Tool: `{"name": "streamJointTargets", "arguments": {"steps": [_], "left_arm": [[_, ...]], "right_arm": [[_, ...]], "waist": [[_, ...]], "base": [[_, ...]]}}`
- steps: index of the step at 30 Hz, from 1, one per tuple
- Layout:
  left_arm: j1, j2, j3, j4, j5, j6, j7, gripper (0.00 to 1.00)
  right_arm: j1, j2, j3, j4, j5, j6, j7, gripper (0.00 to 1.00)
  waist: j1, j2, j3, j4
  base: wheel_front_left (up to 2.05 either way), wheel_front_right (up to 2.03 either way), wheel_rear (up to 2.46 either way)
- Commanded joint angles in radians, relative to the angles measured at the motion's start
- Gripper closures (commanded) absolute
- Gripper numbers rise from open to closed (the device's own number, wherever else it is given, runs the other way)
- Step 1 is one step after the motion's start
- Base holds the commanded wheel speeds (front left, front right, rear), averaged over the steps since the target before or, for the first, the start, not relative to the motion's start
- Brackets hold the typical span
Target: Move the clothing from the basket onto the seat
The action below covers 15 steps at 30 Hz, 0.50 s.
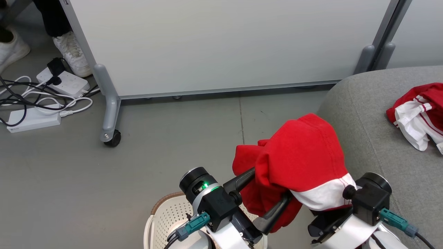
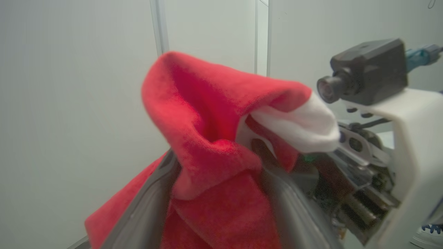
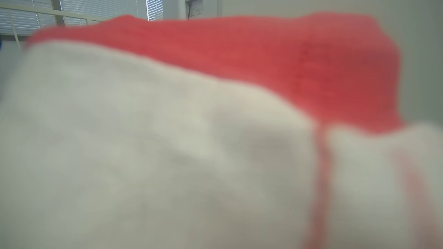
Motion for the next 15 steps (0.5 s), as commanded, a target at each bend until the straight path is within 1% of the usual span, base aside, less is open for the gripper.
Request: {"name": "streamJointTargets", "arguments": {"steps": [1,9,15], "left_arm": [[0.013,0.001,0.006,0.003,0.009,-0.002,0.0,0.0],[0.023,-0.001,0.019,0.015,0.016,-0.002,0.0,0.0],[0.045,0.007,0.05,0.022,0.021,-0.002,0.0,0.0]], "right_arm": [[0.007,0.002,-0.01,-0.006,0.006,0.0,-0.003,1.0],[0.03,0.028,-0.1,0.005,0.021,0.0,-0.003,1.0],[0.052,0.04,-0.182,0.013,0.032,0.0,-0.003,1.0]], "waist": [[0.0,-0.0001,0.001,-0.001],[0.0,-0.0001,-0.001,-0.005],[0.0,-0.0001,-0.004,-0.005]], "base": [[0.0,0.0,0.0],[0.0,0.0,0.0],[0.0,0.0,0.0]]}}
